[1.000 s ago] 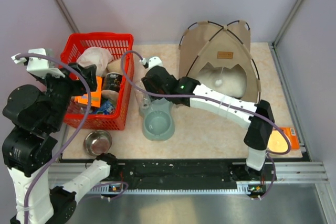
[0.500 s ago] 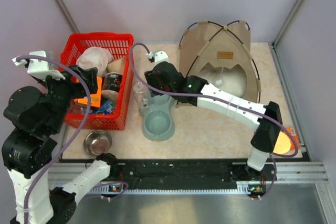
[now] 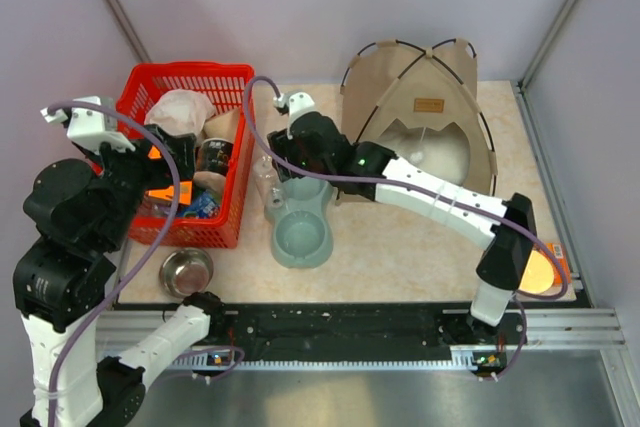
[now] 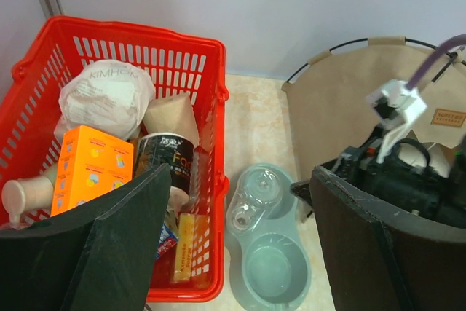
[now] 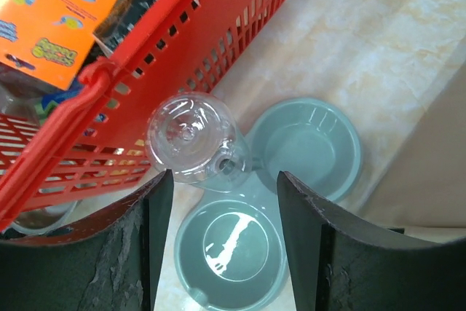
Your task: Set up the pet tent
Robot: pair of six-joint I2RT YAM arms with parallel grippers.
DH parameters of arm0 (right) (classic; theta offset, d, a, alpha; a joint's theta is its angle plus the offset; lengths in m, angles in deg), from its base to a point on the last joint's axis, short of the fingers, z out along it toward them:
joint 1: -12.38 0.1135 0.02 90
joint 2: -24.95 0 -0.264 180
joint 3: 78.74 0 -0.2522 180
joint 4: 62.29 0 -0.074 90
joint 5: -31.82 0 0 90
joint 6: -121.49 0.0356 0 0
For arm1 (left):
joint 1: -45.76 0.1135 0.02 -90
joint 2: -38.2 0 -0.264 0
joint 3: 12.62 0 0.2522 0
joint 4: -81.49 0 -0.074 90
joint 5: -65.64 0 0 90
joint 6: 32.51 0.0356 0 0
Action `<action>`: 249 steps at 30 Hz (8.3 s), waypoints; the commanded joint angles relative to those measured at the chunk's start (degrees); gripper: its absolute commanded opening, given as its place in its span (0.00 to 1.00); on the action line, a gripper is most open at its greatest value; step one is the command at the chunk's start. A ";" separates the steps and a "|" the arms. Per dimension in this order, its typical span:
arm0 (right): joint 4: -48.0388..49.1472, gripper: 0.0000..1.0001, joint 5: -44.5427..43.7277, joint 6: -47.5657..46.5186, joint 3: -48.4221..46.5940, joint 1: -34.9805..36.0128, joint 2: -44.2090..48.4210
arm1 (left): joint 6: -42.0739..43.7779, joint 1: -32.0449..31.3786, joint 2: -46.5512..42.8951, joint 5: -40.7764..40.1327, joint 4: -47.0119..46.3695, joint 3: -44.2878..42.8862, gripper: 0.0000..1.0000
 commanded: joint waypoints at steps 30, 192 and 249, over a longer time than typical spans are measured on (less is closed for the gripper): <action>5.13 0.73 0.93 -1.34 -0.53 0.15 0.06 | -5.84 0.21 -0.24 2.41 0.80 9.28 0.82; 11.11 0.00 -5.83 8.94 -12.94 16.42 -33.97 | -10.42 17.52 -7.01 0.39 22.43 -0.73 0.81; -1.73 0.00 10.78 11.05 22.32 -3.01 -1.00 | -9.10 17.52 -6.48 8.22 1.86 16.05 0.81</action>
